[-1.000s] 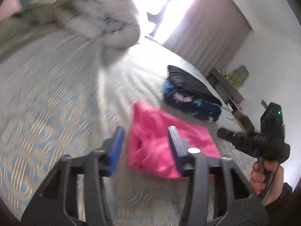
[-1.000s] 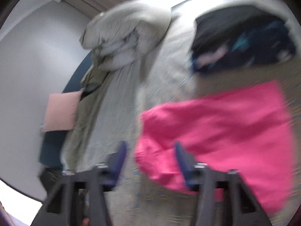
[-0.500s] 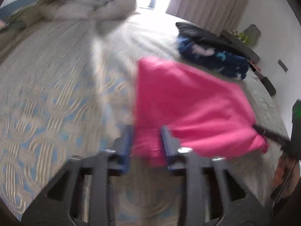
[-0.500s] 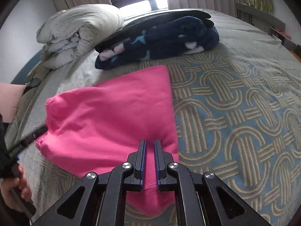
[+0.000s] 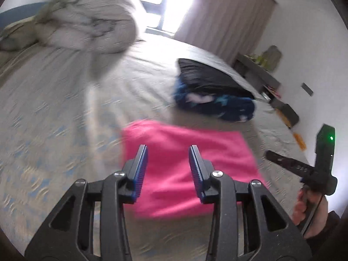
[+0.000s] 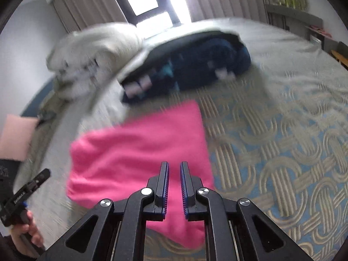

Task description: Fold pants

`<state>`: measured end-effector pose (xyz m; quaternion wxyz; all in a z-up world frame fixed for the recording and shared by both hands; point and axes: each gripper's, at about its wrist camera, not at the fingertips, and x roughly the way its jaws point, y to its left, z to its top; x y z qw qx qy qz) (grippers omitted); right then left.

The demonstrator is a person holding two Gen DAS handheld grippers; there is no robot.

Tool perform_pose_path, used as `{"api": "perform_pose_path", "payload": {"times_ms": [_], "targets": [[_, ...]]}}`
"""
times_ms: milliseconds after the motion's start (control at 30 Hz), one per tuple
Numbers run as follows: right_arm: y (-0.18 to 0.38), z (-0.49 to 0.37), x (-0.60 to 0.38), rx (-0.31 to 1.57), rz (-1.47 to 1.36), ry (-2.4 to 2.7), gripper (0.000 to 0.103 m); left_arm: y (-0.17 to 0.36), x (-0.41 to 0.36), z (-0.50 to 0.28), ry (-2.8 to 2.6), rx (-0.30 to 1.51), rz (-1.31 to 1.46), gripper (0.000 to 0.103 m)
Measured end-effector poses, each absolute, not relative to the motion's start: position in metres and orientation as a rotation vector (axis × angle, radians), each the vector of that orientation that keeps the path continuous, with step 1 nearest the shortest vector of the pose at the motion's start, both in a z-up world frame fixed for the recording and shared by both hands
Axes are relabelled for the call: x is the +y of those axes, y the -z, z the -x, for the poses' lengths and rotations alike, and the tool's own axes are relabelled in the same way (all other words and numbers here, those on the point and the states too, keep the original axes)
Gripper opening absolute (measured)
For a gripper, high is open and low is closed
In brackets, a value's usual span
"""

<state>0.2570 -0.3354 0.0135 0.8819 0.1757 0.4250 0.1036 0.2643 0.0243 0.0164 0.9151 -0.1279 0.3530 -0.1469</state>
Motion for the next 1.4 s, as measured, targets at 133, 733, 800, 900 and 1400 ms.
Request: {"api": "perform_pose_path", "payload": {"times_ms": [133,733,800,900,1400], "targets": [[-0.006,-0.298,-0.316,0.941,-0.35,-0.224,0.009,0.011,-0.013,-0.307,0.237,0.809,0.159,0.03],[0.048,-0.321,-0.301,0.989,-0.086,-0.127,0.005,0.049,0.01,-0.312,0.212,0.87,0.04,0.031],[0.036,-0.318,-0.308,1.018,-0.155,-0.148,0.015,0.028,0.027,-0.298,0.202,0.785,0.076,0.063],[0.014,-0.3,-0.341,0.971,-0.337,-0.244,0.029,0.011,0.064,-0.29,0.213,0.767,0.18,0.068],[0.063,-0.302,-0.395,1.213,-0.67,-0.429,0.058,0.073,0.091,-0.313,0.345,1.065,0.558,0.068]]}}
